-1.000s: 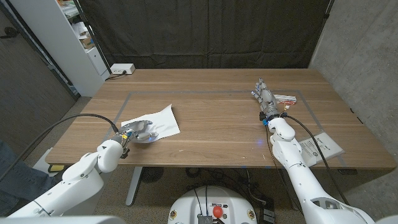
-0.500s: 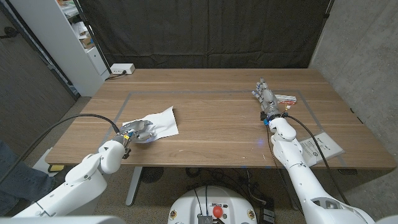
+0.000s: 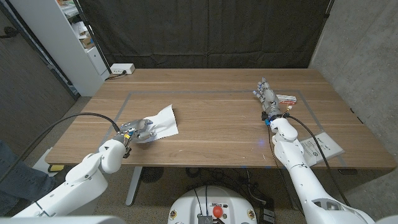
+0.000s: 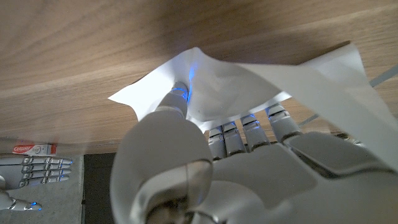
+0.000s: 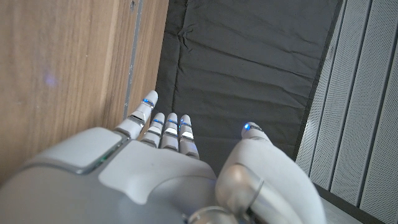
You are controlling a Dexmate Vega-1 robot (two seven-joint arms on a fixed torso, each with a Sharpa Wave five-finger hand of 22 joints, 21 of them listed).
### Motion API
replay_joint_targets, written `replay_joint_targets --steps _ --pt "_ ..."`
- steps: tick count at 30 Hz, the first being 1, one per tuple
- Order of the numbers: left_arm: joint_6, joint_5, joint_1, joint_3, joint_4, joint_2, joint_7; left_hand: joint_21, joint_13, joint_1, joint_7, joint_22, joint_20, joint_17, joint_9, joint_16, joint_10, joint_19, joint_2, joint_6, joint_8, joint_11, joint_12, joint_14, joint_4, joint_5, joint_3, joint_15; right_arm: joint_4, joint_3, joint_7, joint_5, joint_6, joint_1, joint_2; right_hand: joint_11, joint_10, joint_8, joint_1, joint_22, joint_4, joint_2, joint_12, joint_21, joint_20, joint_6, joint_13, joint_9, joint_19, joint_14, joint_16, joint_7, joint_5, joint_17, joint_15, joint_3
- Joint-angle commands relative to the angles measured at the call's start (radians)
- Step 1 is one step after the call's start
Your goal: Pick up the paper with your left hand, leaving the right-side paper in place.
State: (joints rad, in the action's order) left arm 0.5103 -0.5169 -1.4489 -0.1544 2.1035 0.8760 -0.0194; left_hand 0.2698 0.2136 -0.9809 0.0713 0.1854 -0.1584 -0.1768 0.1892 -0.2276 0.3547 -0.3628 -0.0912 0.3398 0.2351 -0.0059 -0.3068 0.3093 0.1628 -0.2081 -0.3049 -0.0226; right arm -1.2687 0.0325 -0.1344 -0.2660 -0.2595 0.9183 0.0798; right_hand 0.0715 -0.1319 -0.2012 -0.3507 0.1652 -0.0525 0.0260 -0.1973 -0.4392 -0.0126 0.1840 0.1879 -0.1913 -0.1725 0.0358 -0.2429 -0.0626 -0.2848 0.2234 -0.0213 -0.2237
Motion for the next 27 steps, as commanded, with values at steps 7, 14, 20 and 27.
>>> replay_joint_targets --steps 7,14,20,27 --pt "-0.008 -0.002 0.006 0.026 0.023 -0.003 0.001 -0.008 0.004 -0.013 0.004 -0.004 0.002 -0.003 0.004 0.009 0.01 0.01 -0.017 0.008 -0.004 -0.001 0.006 0.003 -0.002 0.011 -0.009 -0.003 -0.022 0.002 0.004 -0.009 -0.001 0.009 0.004 0.0 0.003 0.003 -0.003 0.003 0.009 -0.011 -0.001 0.01 -0.001 0.001 0.004 0.0 -0.008 0.011 0.004 0.005 -0.007 0.002 0.0 -0.002" --pt "-0.021 0.002 0.006 0.033 0.023 -0.013 -0.007 -0.004 0.005 -0.033 0.0 -0.004 0.019 -0.003 0.005 0.005 0.035 -0.014 -0.03 0.034 0.001 -0.005 0.002 0.031 0.0 0.02 -0.016 0.007 -0.024 0.002 0.006 -0.012 -0.006 0.008 0.001 -0.001 0.003 0.004 -0.004 0.003 0.01 -0.011 -0.001 0.013 0.0 0.001 0.004 0.0 -0.009 0.011 0.005 0.004 -0.007 0.002 -0.001 -0.002" --pt "-0.02 0.011 0.006 0.044 0.03 -0.019 0.0 -0.003 0.005 -0.043 -0.001 -0.004 0.023 -0.002 0.006 0.004 0.044 -0.024 -0.03 0.041 0.0 -0.011 0.001 0.044 0.002 0.023 -0.018 0.009 -0.025 0.002 0.009 -0.013 -0.01 0.007 0.001 0.0 0.004 0.004 -0.004 0.003 0.01 -0.011 -0.001 0.016 0.0 0.0 0.004 0.0 -0.01 0.011 0.005 0.005 -0.007 0.002 0.0 -0.002" --pt "-0.036 0.016 -0.006 0.066 0.043 -0.013 0.007 -0.007 0.006 -0.036 0.001 -0.004 0.015 -0.003 0.006 0.008 0.043 -0.021 -0.032 0.044 -0.001 -0.007 0.004 0.045 -0.006 0.026 -0.015 0.009 -0.02 0.001 0.007 -0.015 -0.015 0.002 -0.001 0.001 0.003 0.003 -0.003 0.003 0.011 -0.012 -0.001 0.018 0.0 0.001 0.004 0.0 -0.011 0.01 0.006 0.006 -0.007 0.002 0.0 -0.001"
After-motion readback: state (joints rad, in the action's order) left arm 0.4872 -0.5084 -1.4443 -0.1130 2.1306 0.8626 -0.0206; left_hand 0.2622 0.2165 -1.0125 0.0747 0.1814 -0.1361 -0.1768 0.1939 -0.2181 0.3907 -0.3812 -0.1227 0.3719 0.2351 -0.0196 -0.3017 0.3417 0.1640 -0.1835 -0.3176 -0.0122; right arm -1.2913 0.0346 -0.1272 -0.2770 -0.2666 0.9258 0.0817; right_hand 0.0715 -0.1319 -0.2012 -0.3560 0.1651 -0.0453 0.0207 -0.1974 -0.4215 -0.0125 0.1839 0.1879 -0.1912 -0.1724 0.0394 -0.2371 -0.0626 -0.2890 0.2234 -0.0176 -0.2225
